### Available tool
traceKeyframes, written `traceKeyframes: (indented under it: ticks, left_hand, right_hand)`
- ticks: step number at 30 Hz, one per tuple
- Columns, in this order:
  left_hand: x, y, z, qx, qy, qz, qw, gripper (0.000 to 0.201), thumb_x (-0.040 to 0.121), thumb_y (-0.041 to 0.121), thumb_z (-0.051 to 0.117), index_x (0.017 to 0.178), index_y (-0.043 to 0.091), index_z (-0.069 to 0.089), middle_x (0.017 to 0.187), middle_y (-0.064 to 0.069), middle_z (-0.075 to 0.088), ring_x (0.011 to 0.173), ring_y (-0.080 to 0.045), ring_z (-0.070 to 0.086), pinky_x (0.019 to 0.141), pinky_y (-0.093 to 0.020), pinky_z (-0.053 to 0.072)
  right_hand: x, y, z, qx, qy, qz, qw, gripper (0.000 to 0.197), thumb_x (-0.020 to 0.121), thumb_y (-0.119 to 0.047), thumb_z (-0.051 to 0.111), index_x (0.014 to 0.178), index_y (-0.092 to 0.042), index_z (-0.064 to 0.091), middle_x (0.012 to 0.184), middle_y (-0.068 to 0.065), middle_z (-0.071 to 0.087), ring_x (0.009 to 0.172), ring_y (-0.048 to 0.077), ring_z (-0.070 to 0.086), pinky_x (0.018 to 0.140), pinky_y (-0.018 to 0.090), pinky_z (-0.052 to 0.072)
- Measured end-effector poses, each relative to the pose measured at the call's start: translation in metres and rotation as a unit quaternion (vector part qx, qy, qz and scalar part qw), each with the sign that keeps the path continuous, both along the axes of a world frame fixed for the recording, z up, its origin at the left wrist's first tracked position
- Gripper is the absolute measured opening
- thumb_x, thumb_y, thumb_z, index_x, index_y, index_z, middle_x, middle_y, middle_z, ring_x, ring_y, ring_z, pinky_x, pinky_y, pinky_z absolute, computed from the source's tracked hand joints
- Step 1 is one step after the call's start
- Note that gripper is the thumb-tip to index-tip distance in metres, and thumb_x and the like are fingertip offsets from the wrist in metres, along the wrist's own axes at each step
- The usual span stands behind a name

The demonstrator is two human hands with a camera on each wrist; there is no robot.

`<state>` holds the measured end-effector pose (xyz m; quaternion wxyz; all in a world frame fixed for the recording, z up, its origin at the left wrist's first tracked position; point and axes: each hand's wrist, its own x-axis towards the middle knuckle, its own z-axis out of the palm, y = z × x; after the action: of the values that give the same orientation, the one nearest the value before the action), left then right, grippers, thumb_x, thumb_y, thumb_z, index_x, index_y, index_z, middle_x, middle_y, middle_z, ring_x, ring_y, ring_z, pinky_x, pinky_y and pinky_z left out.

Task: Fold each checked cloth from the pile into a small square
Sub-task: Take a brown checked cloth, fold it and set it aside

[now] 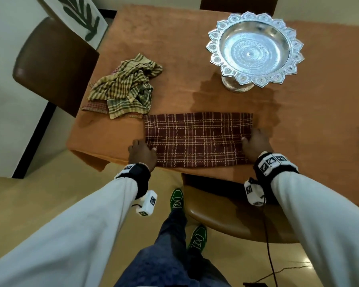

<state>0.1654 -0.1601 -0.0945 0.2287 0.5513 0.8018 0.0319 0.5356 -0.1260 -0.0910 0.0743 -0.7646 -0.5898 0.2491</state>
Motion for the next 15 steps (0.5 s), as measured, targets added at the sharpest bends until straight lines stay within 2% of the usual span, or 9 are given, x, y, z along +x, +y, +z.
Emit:
traceKeyframes:
  ticks: [2,4,5,7,10,12,15]
  left_hand:
    - [0.005,0.019,0.004,-0.038,-0.032,0.066,0.997,0.054,0.092,0.037,0.060,0.129,0.002,0.042,0.134,-0.019,0.043,0.118,-0.042,0.048,0.095,-0.049,0.042]
    - [0.004,0.036,0.004,-0.055,-0.055,0.112,0.991,0.060,0.089,0.044,0.063,0.127,0.003,0.042,0.133,-0.020,0.047,0.116,-0.043,0.052,0.092,-0.049,0.046]
    - [0.003,0.042,0.003,-0.065,-0.060,0.123,0.988,0.062,0.088,0.047,0.064,0.126,0.003,0.043,0.130,-0.020,0.051,0.115,-0.043,0.053,0.092,-0.048,0.047]
    - [-0.004,0.054,0.000,-0.087,-0.064,0.138,0.984,0.065,0.086,0.052,0.065,0.124,0.003,0.045,0.126,-0.020,0.057,0.113,-0.042,0.056,0.091,-0.047,0.049]
    - [-0.013,0.064,-0.002,-0.103,-0.063,0.158,0.980,0.071,0.083,0.060,0.063,0.124,0.003,0.048,0.126,-0.020,0.058,0.112,-0.042,0.057,0.090,-0.046,0.050]
    - [-0.017,0.069,-0.003,-0.106,-0.052,0.145,0.982,0.069,0.082,0.062,0.062,0.120,0.005,0.052,0.122,-0.019,0.060,0.109,-0.042,0.058,0.088,-0.045,0.050]
    - [-0.017,0.078,-0.002,-0.107,-0.050,0.118,0.986,0.054,0.083,0.051,0.068,0.112,0.006,0.059,0.116,-0.017,0.064,0.105,-0.040,0.060,0.087,-0.043,0.051]
  right_hand:
    - [-0.002,0.020,0.002,0.018,-0.020,-0.003,1.000,0.049,0.091,-0.017,0.055,0.136,-0.001,0.043,0.136,0.022,0.047,0.117,0.042,0.052,0.100,0.046,0.044]
    - [-0.005,0.040,0.003,0.047,-0.076,0.034,0.995,0.051,0.087,-0.011,0.056,0.137,-0.007,0.045,0.143,0.018,0.045,0.114,0.043,0.055,0.094,0.046,0.046]
    - [-0.006,0.049,0.003,0.040,-0.100,0.056,0.993,0.056,0.085,-0.009,0.056,0.140,-0.011,0.043,0.146,0.015,0.043,0.116,0.043,0.055,0.093,0.046,0.047]
    - [-0.007,0.066,-0.002,-0.016,-0.121,0.095,0.988,0.058,0.086,-0.010,0.055,0.142,-0.016,0.041,0.149,0.013,0.040,0.122,0.045,0.047,0.098,0.049,0.045]
    - [-0.005,0.077,-0.008,-0.067,-0.159,0.118,0.978,0.047,0.086,-0.016,0.061,0.132,-0.020,0.051,0.137,0.016,0.043,0.121,0.045,0.040,0.097,0.055,0.039]
    - [-0.002,0.082,-0.008,-0.075,-0.150,0.103,0.980,0.044,0.083,-0.020,0.065,0.126,-0.019,0.053,0.129,0.018,0.046,0.120,0.045,0.041,0.096,0.055,0.042]
    - [0.002,0.095,-0.002,-0.107,-0.131,0.095,0.981,0.046,0.078,-0.024,0.072,0.118,-0.010,0.054,0.123,0.022,0.046,0.113,0.046,0.047,0.095,0.051,0.048]
